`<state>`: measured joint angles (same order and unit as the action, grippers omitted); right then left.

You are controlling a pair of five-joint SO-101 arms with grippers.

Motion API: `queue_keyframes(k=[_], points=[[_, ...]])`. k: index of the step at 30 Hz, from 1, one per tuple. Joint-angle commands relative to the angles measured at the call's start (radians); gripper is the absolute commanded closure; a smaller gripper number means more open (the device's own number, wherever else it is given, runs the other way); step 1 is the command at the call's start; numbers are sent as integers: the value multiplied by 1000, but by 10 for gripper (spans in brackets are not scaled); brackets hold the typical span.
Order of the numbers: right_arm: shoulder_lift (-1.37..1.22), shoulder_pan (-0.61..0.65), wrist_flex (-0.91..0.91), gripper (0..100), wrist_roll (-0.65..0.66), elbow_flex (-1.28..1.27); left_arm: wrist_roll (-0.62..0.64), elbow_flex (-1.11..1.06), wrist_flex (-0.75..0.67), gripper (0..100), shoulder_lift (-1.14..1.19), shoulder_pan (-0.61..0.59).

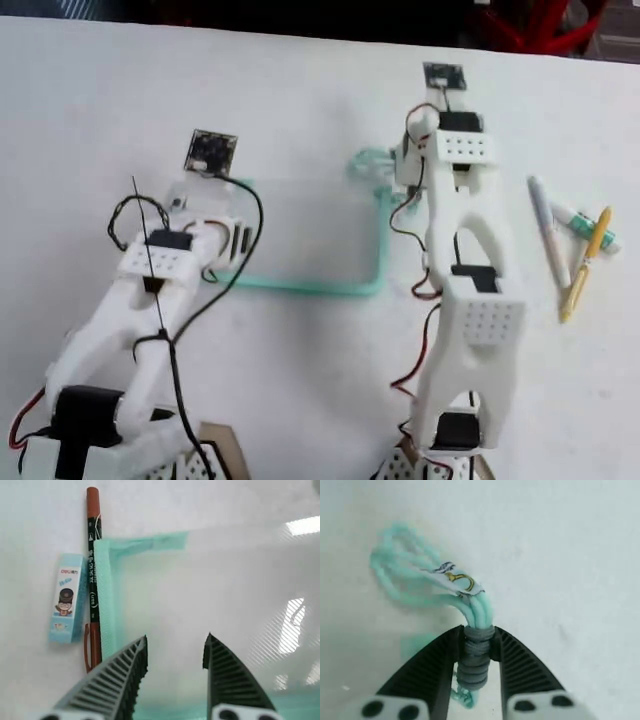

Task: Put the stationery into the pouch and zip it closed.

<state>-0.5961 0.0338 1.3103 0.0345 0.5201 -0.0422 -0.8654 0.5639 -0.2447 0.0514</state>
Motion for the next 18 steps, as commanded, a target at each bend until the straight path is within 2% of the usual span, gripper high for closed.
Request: queue_keyframes(k=[1,12,18], points=[[232,1,47,981,0,40,11,44,-12,805,-8,1],[794,1,53,981,2,40,11,52,54,804,-10,1],[1027,2,-7,981,2,40,11,43,95,801,-77,1]])
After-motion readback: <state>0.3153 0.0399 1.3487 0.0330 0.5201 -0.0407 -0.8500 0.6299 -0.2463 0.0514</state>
